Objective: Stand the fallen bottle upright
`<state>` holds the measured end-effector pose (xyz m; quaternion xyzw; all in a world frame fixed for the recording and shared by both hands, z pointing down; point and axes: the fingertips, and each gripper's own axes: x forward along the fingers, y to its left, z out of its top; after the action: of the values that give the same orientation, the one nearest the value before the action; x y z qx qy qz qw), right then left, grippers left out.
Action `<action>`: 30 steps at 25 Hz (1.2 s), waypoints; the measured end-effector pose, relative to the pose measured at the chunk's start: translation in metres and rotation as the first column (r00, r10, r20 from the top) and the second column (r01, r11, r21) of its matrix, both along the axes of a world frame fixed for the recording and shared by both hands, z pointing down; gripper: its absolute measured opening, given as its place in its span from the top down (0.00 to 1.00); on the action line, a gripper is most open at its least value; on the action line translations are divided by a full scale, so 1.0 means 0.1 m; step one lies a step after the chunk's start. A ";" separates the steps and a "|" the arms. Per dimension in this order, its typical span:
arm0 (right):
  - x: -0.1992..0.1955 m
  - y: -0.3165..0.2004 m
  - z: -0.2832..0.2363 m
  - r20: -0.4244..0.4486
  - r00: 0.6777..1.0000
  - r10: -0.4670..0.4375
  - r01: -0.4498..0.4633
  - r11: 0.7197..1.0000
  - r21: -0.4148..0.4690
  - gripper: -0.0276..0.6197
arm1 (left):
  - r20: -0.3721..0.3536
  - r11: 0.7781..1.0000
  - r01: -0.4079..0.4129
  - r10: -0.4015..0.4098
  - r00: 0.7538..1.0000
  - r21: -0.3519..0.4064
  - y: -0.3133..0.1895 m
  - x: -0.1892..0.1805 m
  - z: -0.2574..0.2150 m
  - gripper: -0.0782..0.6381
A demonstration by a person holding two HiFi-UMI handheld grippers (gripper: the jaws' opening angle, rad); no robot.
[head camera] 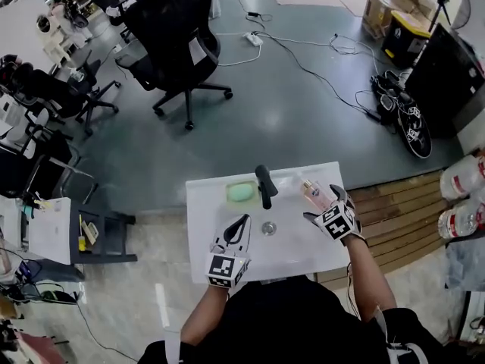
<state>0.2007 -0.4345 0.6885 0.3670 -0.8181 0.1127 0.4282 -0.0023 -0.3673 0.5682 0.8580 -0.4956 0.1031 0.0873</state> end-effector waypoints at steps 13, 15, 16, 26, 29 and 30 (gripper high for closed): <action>0.24 -0.19 0.72 -0.126 0.992 -0.025 -0.008 0.967 -0.256 0.18 | -0.021 0.995 0.067 -0.069 0.997 -0.080 -0.08 -0.06 0.39 0.87; 0.22 -0.20 0.78 -0.144 0.989 -0.031 -0.011 0.960 -0.281 0.19 | -0.024 0.995 0.068 -0.070 0.997 -0.078 -0.10 -0.06 0.40 0.87; 0.20 -0.26 0.79 -0.152 0.988 -0.033 -0.010 0.962 -0.273 0.20 | -0.025 0.994 0.069 -0.071 0.997 -0.079 -0.11 -0.07 0.41 0.87; 0.20 -0.40 0.96 -0.283 0.958 -0.048 -0.041 0.953 -0.299 0.37 | -0.034 0.992 0.082 -0.085 0.996 -0.092 -0.16 -0.20 0.48 0.87; 0.19 -0.39 0.96 -0.311 0.950 -0.036 -0.063 0.952 -0.301 0.43 | -0.044 0.991 0.091 -0.096 0.994 -0.093 -0.14 -0.24 0.48 0.87; 0.19 -0.39 0.95 -0.313 0.949 -0.032 -0.066 0.952 -0.299 0.44 | -0.050 0.991 0.093 -0.098 0.994 -0.094 -0.12 -0.24 0.48 0.87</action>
<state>0.2197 -0.4733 0.7834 0.3166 -0.7089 0.1820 0.6034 -0.0267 -0.3796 0.6158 0.8309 -0.5283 0.0982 0.1448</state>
